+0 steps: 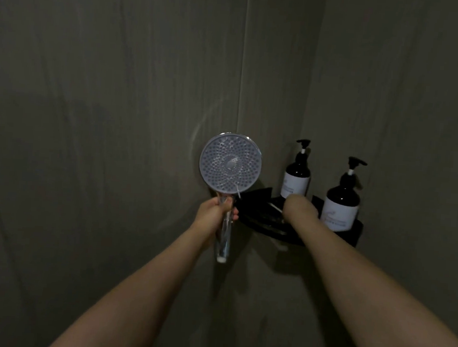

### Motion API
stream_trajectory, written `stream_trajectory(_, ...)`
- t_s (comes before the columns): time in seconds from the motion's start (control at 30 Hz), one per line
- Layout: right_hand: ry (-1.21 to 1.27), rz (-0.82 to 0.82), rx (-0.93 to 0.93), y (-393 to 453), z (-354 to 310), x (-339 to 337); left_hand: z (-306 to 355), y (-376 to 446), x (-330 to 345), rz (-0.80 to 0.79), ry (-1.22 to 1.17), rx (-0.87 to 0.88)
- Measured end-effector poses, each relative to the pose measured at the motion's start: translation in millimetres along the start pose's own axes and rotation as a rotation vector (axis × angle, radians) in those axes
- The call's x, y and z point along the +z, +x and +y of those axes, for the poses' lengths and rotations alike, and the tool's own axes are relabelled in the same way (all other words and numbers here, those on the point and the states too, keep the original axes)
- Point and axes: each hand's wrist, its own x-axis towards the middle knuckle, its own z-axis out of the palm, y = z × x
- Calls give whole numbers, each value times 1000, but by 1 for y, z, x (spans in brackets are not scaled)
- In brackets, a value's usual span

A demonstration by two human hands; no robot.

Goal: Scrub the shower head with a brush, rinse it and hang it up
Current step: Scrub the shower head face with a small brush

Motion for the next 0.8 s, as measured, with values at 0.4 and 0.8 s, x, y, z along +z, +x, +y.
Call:
stream_trajectory(0.4, 199, 392, -505, -16, -7, -1, -5, -5, 4, -50, -102, -45)
stream_trajectory(0.8, 229, 568, -706, -188, 2, 8, 4, -106, -14, -145, 79, 11)
